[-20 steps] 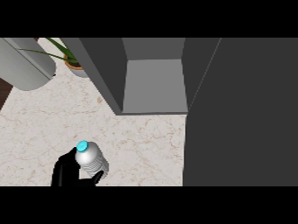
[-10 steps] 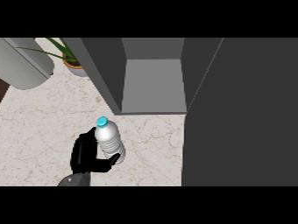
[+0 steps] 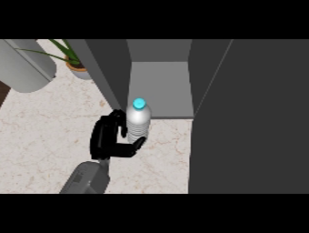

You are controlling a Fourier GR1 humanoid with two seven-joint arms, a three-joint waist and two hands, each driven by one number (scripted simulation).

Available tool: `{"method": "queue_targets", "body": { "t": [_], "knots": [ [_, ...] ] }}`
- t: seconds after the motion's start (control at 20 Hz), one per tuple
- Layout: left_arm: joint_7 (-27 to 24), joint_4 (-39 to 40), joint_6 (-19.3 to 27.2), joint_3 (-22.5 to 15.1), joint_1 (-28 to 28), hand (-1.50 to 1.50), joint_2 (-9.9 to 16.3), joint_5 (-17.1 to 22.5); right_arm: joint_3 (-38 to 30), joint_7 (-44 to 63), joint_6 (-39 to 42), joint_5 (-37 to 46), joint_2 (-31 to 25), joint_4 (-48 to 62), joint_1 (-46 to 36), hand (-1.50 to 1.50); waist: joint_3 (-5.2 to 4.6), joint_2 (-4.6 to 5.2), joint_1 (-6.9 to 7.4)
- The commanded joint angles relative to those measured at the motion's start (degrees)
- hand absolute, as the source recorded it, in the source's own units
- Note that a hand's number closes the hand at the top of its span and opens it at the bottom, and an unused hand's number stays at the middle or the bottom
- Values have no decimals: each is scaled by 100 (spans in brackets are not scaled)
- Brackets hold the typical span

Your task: Pick up the bottled water, place it into the cabinet and close the cabinet

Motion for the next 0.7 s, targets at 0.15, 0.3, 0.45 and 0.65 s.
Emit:
{"method": "queue_targets", "body": {
  "t": [0.15, 0.3, 0.45, 0.65],
  "knots": [
    [726, -418, 1153, -453, -814, 150, -1, -255, -42, 208, 2, -384, 45, -423, 75, -150, -2, 6, -37],
    [978, -385, 1679, -754, -1325, 150, -2, -25, -552, 119, 89, -775, -96, -232, -76, -150, 0, 11, -61],
    [878, 32, 2261, -1043, -1783, 150, -2, 169, -513, 249, 2, -735, -6, -237, -289, -150, -2, 25, -85],
    [1328, 493, 2645, -1095, -2567, 150, -2, 89, -742, -100, 262, -792, -57, 90, -258, -150, 1, 26, -131]
  ]
}}
